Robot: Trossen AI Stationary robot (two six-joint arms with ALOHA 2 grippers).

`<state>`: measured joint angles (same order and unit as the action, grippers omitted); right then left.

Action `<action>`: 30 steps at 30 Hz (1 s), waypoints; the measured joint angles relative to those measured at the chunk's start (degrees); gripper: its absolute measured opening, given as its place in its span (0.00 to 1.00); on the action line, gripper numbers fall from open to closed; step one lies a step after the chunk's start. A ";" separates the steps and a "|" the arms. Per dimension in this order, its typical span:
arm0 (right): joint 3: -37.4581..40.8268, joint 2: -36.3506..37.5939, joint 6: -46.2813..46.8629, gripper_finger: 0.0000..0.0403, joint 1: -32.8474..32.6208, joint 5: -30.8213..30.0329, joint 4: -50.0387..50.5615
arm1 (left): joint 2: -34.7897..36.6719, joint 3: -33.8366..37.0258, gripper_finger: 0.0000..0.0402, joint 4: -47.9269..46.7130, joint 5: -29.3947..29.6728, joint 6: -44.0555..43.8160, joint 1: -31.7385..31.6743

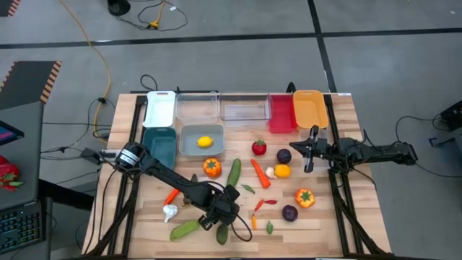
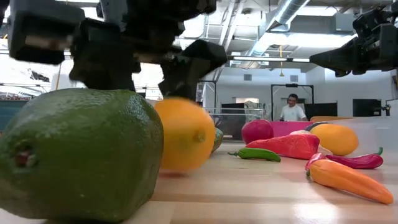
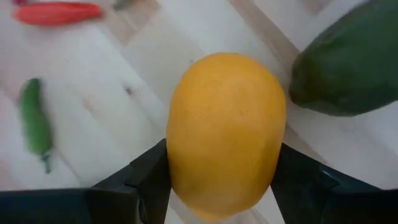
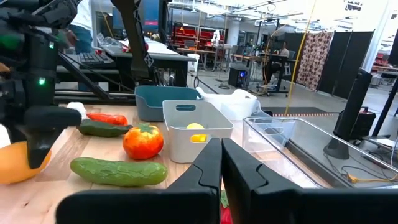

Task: Sort produce into baskets
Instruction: Put the bottom lemon into the gray bin

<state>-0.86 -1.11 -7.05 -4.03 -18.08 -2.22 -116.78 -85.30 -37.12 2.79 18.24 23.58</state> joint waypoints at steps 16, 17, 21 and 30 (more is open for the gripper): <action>0.00 -0.01 0.02 0.09 0.02 0.03 0.00 | 18.56 -0.02 0.54 -20.35 7.12 -10.10 -15.54; 0.00 -0.01 0.02 0.09 0.00 0.01 0.00 | 19.36 -0.02 0.54 -21.79 8.18 -10.39 -17.20; 0.00 0.00 0.02 0.09 0.01 0.01 0.00 | 20.43 -0.02 0.54 -25.98 10.02 -12.05 -24.80; 0.00 -0.01 0.02 0.09 0.02 0.01 0.00 | 19.88 0.00 0.59 -28.34 3.27 -12.93 -37.99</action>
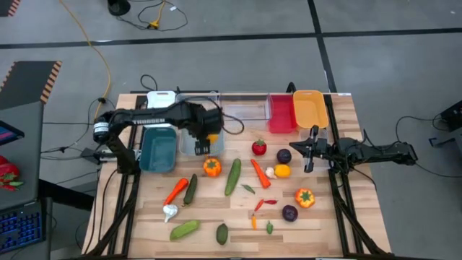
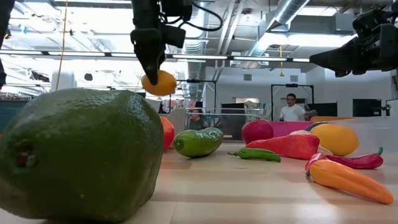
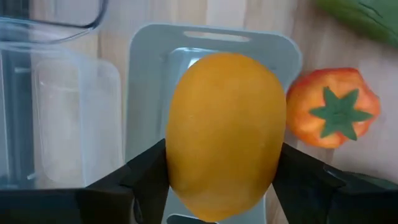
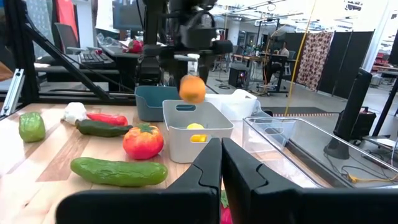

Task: Sort produce into baskets
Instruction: Put the bottom lemon into the gray bin, then put the red tomato into the top right transparent bin

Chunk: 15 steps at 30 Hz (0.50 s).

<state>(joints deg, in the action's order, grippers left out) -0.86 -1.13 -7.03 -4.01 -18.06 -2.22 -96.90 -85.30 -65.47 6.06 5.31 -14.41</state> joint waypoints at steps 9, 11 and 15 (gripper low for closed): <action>0.00 0.00 0.00 0.09 0.00 0.00 0.00 | 0.00 0.00 0.75 -0.01 -5.36 3.83 -4.04; 0.00 0.00 -0.01 0.09 -0.01 0.00 0.00 | 0.00 0.00 0.77 -0.01 -5.19 4.81 -4.07; 0.00 0.00 -0.02 0.09 0.00 0.00 0.00 | 0.00 0.00 0.77 -0.17 -0.15 4.56 -3.96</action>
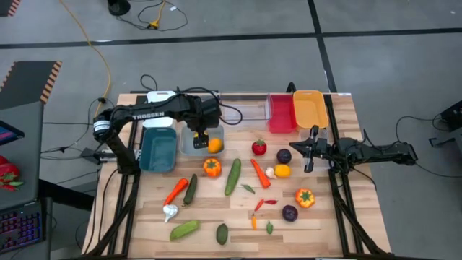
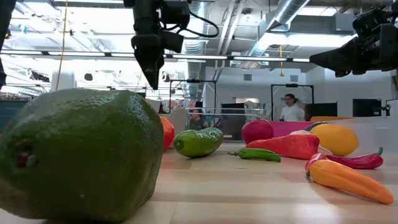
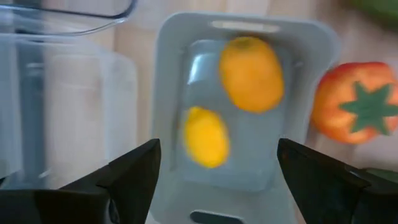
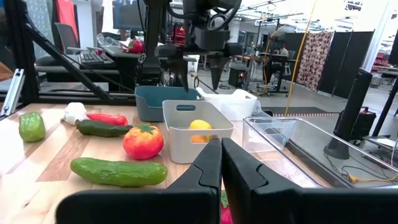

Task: Sort produce into baskets
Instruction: Put the red tomato into the top right transparent bin

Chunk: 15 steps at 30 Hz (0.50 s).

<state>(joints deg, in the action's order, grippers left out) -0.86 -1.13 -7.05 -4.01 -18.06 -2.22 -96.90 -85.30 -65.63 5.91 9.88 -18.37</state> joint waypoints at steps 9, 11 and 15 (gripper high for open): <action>0.00 0.00 0.00 0.09 0.00 0.00 0.02 | 0.44 -0.45 0.72 -0.74 2.59 3.19 0.00; 0.00 0.00 0.00 0.09 0.00 0.00 0.00 | 0.44 -0.55 0.71 -0.37 2.71 3.42 0.00; 0.00 0.00 0.00 0.09 0.00 0.00 0.00 | 0.52 -0.55 0.70 -0.52 1.93 2.53 0.00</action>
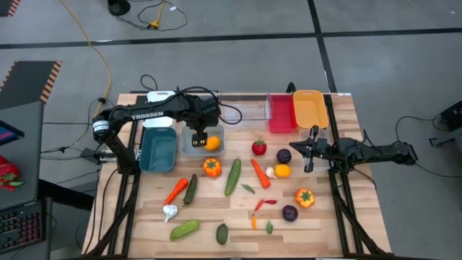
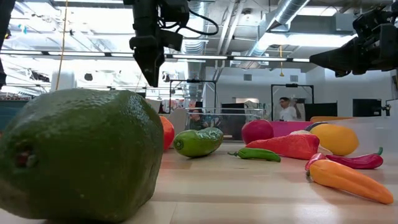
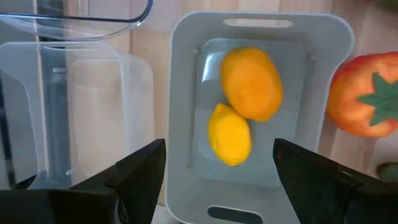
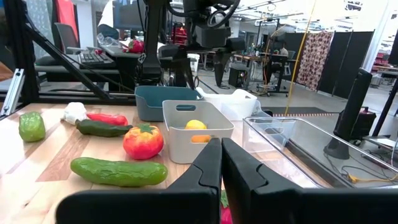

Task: Sort produce into baskets
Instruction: Put the red tomato into the top right transparent bin

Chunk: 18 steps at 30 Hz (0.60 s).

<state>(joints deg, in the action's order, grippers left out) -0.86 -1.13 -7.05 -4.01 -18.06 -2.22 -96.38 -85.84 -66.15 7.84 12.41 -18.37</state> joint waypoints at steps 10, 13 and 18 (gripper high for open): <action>0.02 0.00 0.00 0.09 -0.02 0.00 -0.73 | 6.96 0.00 0.70 -0.38 -3.02 -4.12 0.11; 0.02 0.01 0.00 0.09 -0.01 0.00 -0.88 | 10.17 0.00 0.70 -0.39 -2.98 -6.70 0.16; 0.05 0.00 2.46 0.09 -0.13 0.25 -1.30 | 15.05 1.34 0.70 0.50 -2.95 -12.70 1.63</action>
<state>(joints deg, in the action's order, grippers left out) -0.82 -1.13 -4.59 -4.14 -17.82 -3.52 -81.34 -84.51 -65.65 4.89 -0.30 -16.74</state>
